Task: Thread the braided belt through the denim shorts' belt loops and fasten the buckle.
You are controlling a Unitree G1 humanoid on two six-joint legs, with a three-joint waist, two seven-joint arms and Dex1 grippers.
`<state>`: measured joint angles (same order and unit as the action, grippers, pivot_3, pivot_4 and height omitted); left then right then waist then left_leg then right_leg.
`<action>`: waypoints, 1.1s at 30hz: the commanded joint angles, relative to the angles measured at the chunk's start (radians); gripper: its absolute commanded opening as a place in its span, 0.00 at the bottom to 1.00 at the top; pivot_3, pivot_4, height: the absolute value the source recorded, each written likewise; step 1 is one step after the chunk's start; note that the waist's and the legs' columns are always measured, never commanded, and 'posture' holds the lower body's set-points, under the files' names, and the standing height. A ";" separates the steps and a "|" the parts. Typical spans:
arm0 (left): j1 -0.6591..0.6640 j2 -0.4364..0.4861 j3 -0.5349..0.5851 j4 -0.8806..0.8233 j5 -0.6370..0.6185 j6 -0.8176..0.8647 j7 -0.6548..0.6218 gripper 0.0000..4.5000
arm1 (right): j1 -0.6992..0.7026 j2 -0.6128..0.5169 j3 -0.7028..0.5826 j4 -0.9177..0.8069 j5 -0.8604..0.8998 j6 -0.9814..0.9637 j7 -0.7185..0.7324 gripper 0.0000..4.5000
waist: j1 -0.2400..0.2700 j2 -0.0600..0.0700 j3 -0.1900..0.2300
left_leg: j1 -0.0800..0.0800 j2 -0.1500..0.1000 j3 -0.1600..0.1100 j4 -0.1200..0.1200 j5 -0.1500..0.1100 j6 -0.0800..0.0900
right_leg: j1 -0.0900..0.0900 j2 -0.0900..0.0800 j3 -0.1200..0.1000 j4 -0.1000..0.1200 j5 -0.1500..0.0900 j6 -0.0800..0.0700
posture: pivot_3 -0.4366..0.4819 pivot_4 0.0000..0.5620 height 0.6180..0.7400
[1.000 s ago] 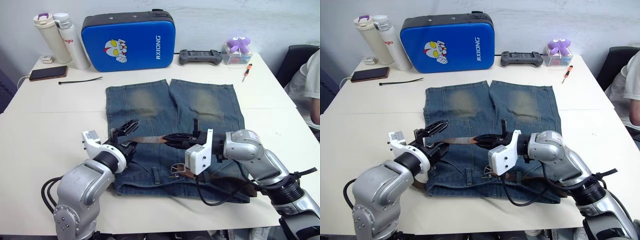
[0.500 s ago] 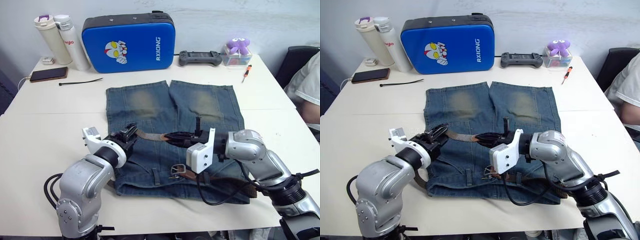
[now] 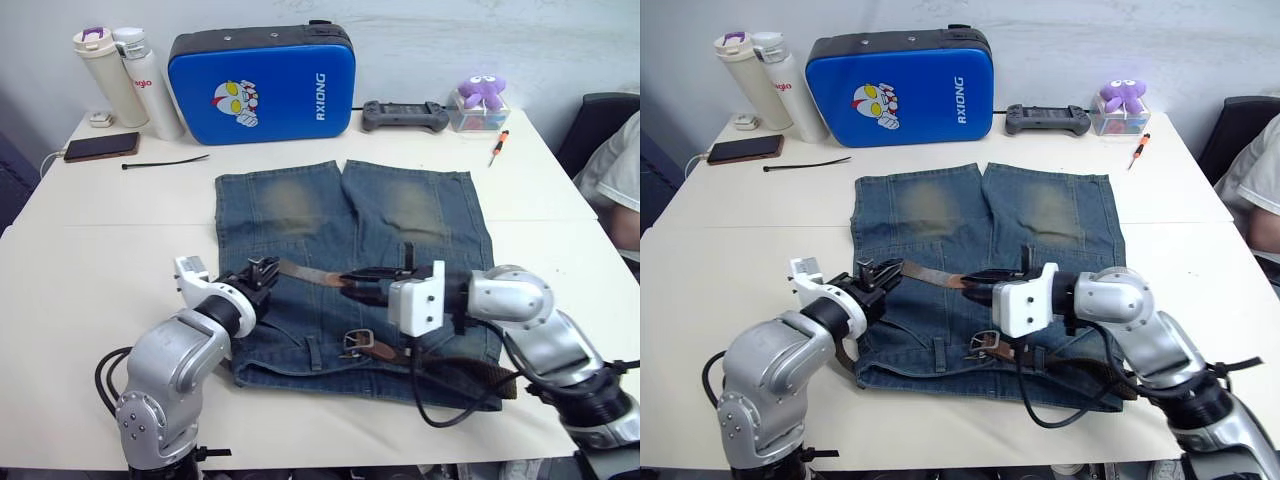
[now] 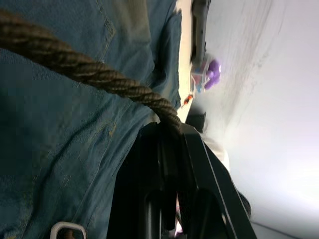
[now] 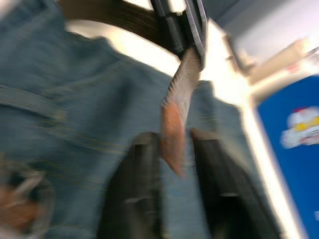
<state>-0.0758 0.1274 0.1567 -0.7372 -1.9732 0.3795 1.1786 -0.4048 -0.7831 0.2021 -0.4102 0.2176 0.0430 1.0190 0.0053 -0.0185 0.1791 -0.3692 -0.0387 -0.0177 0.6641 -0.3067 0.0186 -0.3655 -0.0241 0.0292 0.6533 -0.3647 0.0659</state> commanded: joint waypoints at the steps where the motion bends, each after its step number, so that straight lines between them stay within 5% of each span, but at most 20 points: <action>1: 0.057 0.048 0.029 -0.048 0.001 0.024 -0.085 0.00 | -0.030 -0.072 -0.108 -0.085 0.233 0.238 0.066 0.70 | -0.003 0.001 0.000 | 0.000 0.000 0.000 0.000 0.000 0.000 | 0.000 0.000 0.000 0.000 0.000 0.000 | 0.48 0.27 1.00; 4: 0.114 0.095 0.043 -0.058 0.001 0.029 -0.161 0.00 | -0.056 -0.137 -0.147 -0.105 0.338 0.390 0.099 0.99 | -0.003 0.001 0.001 | 0.000 0.000 0.000 -0.002 0.000 0.000 | -0.001 0.000 0.000 0.000 0.000 -0.001 | 0.48 0.27 1.00; 14: 0.437 0.244 0.088 -0.088 0.001 0.051 -0.496 0.00 | -0.190 -0.240 -0.179 -0.083 0.690 1.002 0.041 0.99 | -0.005 0.002 0.003 | -0.003 0.000 0.000 -0.014 -0.002 0.003 | -0.005 -0.002 0.000 -0.010 -0.001 -0.002 | 0.48 0.27 1.00; 23: 0.702 0.394 0.018 -0.142 0.001 0.004 -0.723 0.00 | -0.208 -0.217 -0.139 -0.060 0.630 1.039 -0.012 0.99 | -0.007 0.004 0.004 | -0.011 0.000 0.000 -0.017 -0.003 0.006 | -0.010 -0.003 -0.001 -0.021 -0.001 -0.002 | 0.48 0.27 1.00; 33: 0.635 0.463 0.048 -0.093 0.001 0.006 -0.712 0.00 | -0.217 -0.181 -0.139 -0.048 0.584 1.017 -0.047 0.99 | -0.007 0.005 0.005 | -0.013 0.001 -0.001 -0.017 -0.004 0.006 | -0.010 -0.003 -0.002 -0.023 -0.001 -0.002 | 0.48 0.27 1.00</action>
<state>0.5688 0.5920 0.1922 -0.8074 -1.9716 0.3882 0.4663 -0.6047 -0.9696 0.0743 -0.4554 0.8049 1.0699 0.9756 -0.0013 -0.0133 0.1838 -0.3823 -0.0381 -0.0187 0.6467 -0.3104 0.0249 -0.3760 -0.0267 0.0271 0.6305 -0.3658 0.0638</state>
